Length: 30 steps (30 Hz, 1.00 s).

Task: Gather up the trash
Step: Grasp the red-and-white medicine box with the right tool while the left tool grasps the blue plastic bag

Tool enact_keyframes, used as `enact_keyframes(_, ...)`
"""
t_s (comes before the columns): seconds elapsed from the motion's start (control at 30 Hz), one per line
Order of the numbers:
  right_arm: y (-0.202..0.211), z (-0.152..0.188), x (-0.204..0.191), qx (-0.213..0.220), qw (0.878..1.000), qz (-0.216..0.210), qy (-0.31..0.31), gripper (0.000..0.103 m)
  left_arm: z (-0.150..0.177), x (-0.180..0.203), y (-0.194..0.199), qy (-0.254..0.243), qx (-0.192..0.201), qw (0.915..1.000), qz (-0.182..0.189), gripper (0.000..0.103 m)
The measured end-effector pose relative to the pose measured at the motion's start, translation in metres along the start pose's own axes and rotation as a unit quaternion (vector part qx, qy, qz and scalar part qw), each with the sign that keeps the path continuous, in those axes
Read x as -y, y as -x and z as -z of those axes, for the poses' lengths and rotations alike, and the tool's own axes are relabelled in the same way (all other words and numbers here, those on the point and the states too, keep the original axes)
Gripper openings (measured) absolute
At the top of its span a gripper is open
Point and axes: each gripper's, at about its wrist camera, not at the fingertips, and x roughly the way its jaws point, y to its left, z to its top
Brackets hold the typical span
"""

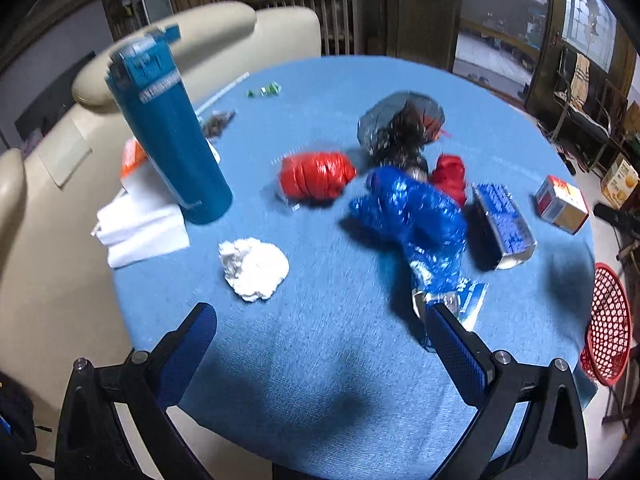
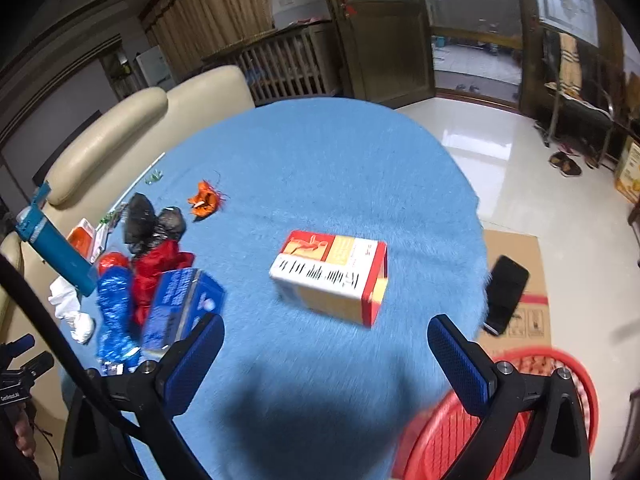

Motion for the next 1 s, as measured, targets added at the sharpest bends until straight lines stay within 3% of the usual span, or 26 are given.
enact_keyframes(0.13,-0.03,-0.014,0.005,-0.029,0.999,-0.004,0.04,0.103,0.0,0.005,-0.012,0.006,-0.036,0.9979,0.053,0.103)
enact_keyframes(0.23,-0.051,-0.025,0.005,-0.052,0.995,-0.04,0.068,0.103,-0.001,0.02,-0.021,0.003,-0.053,0.995,0.084,0.103)
enact_keyframes(0.43,-0.084,-0.033,-0.007,-0.121,0.982,-0.092,0.115,0.103,-0.013,0.042,-0.042,-0.015,-0.067,0.9926,0.1,0.103)
enact_keyframes(0.5,-0.089,-0.032,-0.012,-0.119,0.981,-0.099,0.117,0.102,-0.024,0.041,-0.047,-0.005,-0.068,0.992,0.106,0.103)
enact_keyframes(0.53,-0.089,-0.031,-0.015,-0.119,0.98,-0.101,0.123,0.101,-0.031,0.04,-0.051,0.003,-0.068,0.9913,0.112,0.103)
enact_keyframes(0.67,-0.086,-0.025,-0.021,-0.135,0.976,-0.114,0.127,0.069,-0.06,0.038,-0.061,0.037,-0.071,0.9883,0.129,0.103)
enact_keyframes(0.8,-0.08,-0.014,-0.026,-0.147,0.974,-0.109,0.131,0.068,-0.075,0.048,-0.074,0.041,-0.084,0.9891,0.114,0.103)
enact_keyframes(0.83,-0.077,-0.012,-0.026,-0.147,0.975,-0.108,0.128,0.068,-0.077,0.051,-0.077,0.038,-0.085,0.9897,0.108,0.1)
enact_keyframes(0.87,-0.073,-0.011,-0.026,-0.144,0.975,-0.109,0.127,0.068,-0.077,0.052,-0.082,0.041,-0.09,0.9897,0.104,0.09)
enact_keyframes(0.9,-0.07,-0.011,-0.026,-0.14,0.976,-0.114,0.125,0.07,-0.077,0.051,-0.086,0.044,-0.096,0.9888,0.106,0.073)
enact_keyframes(1.0,-0.066,-0.011,-0.029,-0.133,0.977,-0.103,0.127,0.077,-0.07,0.047,-0.098,0.062,-0.121,0.9821,0.13,0.058)
